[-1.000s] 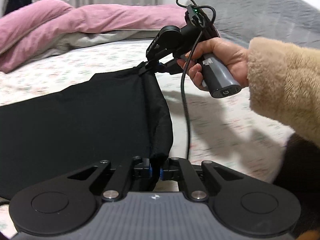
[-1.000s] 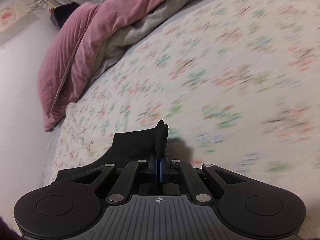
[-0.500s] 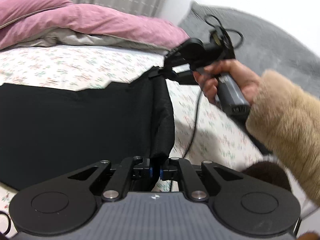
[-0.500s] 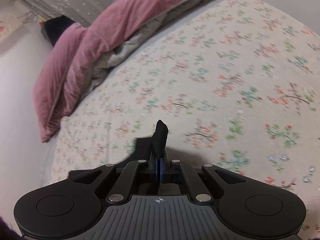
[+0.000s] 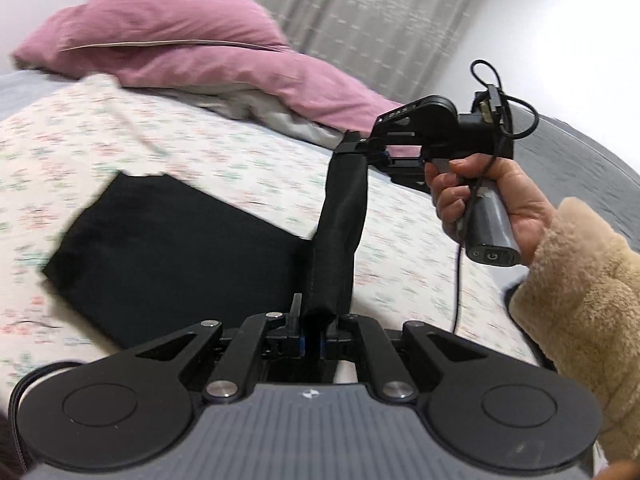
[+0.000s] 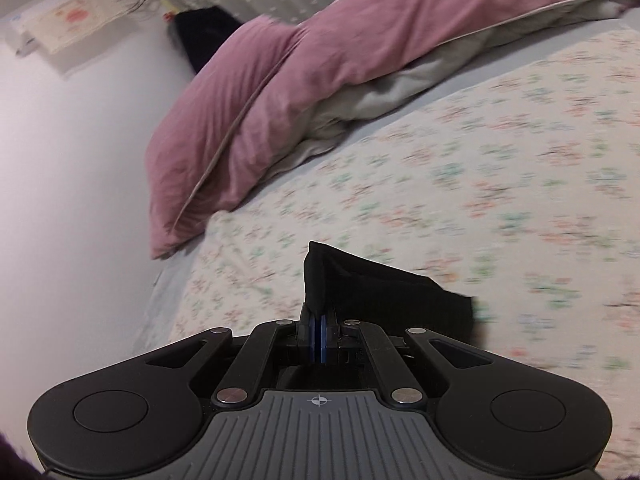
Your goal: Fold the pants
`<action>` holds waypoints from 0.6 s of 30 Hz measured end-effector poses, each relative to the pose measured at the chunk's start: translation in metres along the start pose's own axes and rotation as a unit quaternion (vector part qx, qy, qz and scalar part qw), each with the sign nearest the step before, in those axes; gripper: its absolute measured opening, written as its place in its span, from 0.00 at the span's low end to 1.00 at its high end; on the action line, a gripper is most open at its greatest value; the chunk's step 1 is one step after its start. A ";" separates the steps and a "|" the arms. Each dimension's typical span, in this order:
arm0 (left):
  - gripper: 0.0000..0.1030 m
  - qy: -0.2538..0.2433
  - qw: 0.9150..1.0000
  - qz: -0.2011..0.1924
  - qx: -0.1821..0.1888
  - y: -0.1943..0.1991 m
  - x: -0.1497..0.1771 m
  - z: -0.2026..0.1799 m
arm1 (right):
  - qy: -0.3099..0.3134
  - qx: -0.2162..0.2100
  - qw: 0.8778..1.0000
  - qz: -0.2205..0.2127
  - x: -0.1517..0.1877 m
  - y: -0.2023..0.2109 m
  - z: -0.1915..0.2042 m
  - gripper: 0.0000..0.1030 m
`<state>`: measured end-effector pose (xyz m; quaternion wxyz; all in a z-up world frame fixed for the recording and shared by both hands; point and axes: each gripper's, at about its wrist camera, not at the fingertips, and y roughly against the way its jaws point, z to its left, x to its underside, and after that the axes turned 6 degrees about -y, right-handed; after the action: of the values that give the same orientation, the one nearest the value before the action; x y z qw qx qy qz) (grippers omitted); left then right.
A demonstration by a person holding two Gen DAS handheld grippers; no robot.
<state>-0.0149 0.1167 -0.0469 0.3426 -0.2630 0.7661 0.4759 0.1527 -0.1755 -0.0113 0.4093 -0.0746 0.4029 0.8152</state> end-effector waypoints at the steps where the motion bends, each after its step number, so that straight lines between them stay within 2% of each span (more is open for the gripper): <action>1: 0.26 0.008 1.000 0.000 -0.012 0.002 -0.001 0.009 | 0.003 -0.003 1.000 0.006 0.003 -0.012 0.009 0.01; 6: 0.26 0.055 0.997 0.019 -0.057 0.006 0.006 0.049 | 0.018 -0.003 0.999 0.034 0.023 -0.069 0.041 0.01; 10: 0.26 0.071 0.992 0.042 -0.094 0.001 0.012 0.071 | 0.029 0.012 0.998 0.058 0.044 -0.111 0.051 0.02; 12: 0.26 0.082 0.990 0.055 -0.097 0.004 0.019 0.082 | 0.030 0.022 0.997 0.067 0.054 -0.128 0.052 0.03; 15: 0.29 0.091 0.989 0.080 -0.091 0.002 0.025 0.098 | 0.036 0.028 0.996 0.072 0.064 -0.145 0.051 0.10; 18: 0.40 0.057 0.989 0.105 -0.087 0.000 0.025 0.101 | 0.052 0.026 0.995 0.077 0.068 -0.152 0.052 0.11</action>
<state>-0.0028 0.2064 -0.0977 0.2223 -0.2368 0.7632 0.5586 0.2292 -0.0449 -0.0978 0.3254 -0.0744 0.4495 0.8285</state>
